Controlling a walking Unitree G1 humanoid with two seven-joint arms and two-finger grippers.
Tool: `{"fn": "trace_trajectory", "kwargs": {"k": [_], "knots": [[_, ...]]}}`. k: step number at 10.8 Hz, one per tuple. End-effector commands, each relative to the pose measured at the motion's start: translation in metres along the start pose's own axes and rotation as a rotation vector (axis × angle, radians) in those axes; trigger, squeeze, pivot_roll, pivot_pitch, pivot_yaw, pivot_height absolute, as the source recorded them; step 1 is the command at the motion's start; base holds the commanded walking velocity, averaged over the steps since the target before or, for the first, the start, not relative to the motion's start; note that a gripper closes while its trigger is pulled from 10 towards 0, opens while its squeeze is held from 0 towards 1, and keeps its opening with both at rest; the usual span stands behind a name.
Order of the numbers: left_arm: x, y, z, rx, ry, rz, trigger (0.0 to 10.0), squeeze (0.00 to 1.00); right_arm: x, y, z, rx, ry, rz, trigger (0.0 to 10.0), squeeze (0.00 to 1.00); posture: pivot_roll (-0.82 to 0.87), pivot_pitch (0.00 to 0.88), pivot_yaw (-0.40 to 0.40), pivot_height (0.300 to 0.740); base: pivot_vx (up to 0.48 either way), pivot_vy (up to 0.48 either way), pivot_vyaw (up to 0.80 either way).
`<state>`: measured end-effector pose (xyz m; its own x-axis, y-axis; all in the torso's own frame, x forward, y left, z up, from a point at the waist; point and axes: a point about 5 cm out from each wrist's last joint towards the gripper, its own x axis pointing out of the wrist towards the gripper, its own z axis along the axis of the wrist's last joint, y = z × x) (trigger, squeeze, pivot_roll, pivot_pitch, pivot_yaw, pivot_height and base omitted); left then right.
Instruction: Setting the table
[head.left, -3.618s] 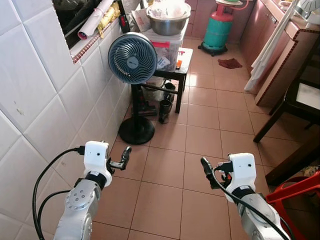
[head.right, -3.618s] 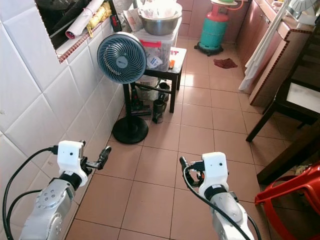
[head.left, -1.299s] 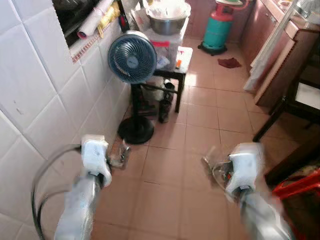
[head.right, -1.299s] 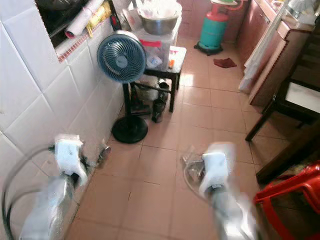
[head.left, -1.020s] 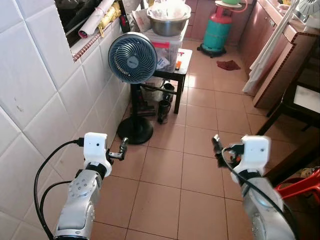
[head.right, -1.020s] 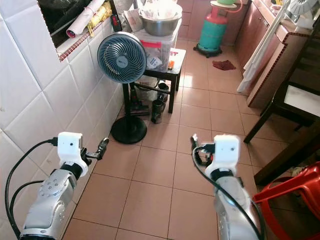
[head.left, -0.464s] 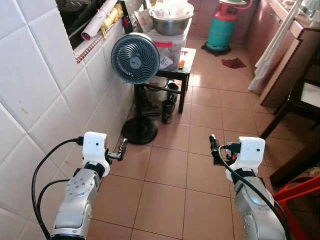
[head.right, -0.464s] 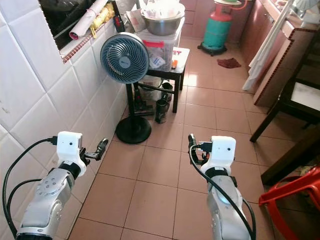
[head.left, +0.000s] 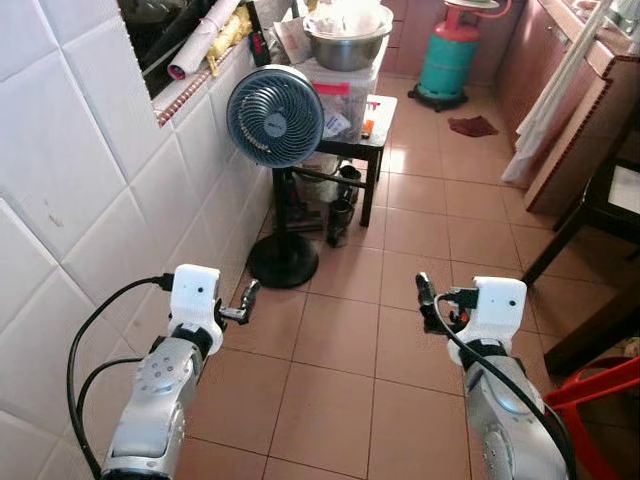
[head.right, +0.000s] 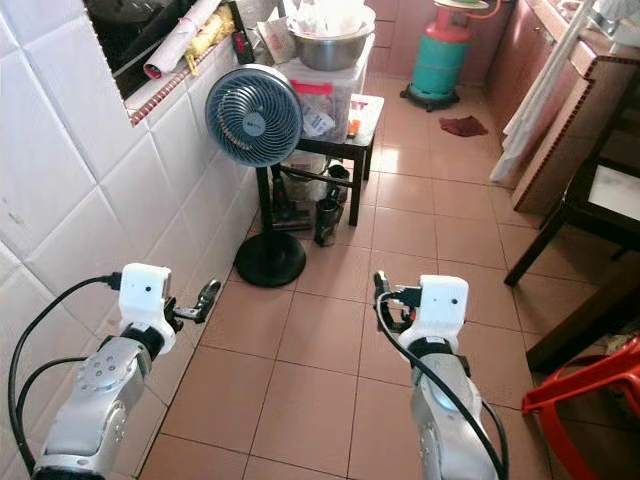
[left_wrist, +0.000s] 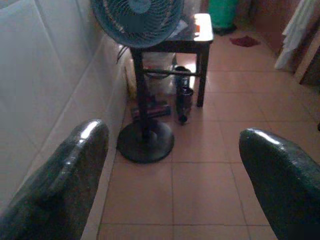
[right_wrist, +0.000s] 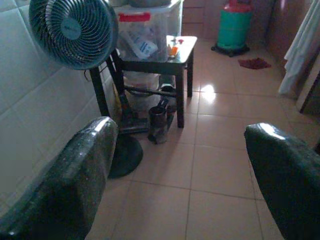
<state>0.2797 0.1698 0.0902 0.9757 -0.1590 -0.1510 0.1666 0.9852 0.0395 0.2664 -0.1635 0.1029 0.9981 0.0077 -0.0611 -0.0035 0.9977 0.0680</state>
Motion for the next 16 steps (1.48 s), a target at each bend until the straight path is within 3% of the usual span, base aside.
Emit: {"fn": "trace_trajectory", "kwargs": {"k": [1, 3, 5, 8, 10, 16], "knots": [[-0.0003, -0.0005, 0.0002, -0.003, -0.006, 0.007, 10.0, 0.00, -0.0014, -0.0036, -0.0034, -0.005, 0.019, -0.010, 10.0, 0.00, 0.15, 0.085, -0.004, 0.740, 0.000, 0.000, -0.80], [-0.0005, -0.0037, 0.0015, 0.014, -0.033, -0.002, 10.0, 0.00, -0.0017, -0.0042, -0.0023, -0.009, 0.017, -0.008, 10.0, 0.00, 0.13, 0.088, -0.010, 0.740, 0.000, 0.000, -0.80], [0.0002, -0.0064, 0.0041, -0.026, -0.076, -0.031, 10.0, 0.00, -0.0063, -0.0058, -0.0012, -0.025, 0.015, 0.010, 10.0, 0.00, 0.12, 0.093, -0.012, 0.740, 0.000, 0.000, -0.80], [0.0008, -0.0073, 0.0049, 0.009, -0.089, -0.051, 10.0, 0.00, -0.0076, -0.0080, 0.0003, -0.029, 0.011, 0.002, 10.0, 0.00, 0.11, 0.100, -0.012, 0.740, 0.000, 0.000, -0.80], [0.0035, -0.0011, 0.0069, 0.014, -0.100, -0.035, 10.0, 0.00, -0.0087, -0.0050, 0.0011, -0.033, 0.002, 0.018, 10.0, 0.00, 0.11, 0.100, -0.016, 0.740, 0.000, 0.000, 0.00], [0.0035, -0.0051, 0.0058, -0.023, -0.105, -0.096, 10.0, 0.00, -0.0071, -0.0039, 0.0037, -0.039, 0.000, 0.021, 10.0, 0.00, 0.10, 0.104, -0.020, 0.740, 0.000, 0.000, -0.67]]}}
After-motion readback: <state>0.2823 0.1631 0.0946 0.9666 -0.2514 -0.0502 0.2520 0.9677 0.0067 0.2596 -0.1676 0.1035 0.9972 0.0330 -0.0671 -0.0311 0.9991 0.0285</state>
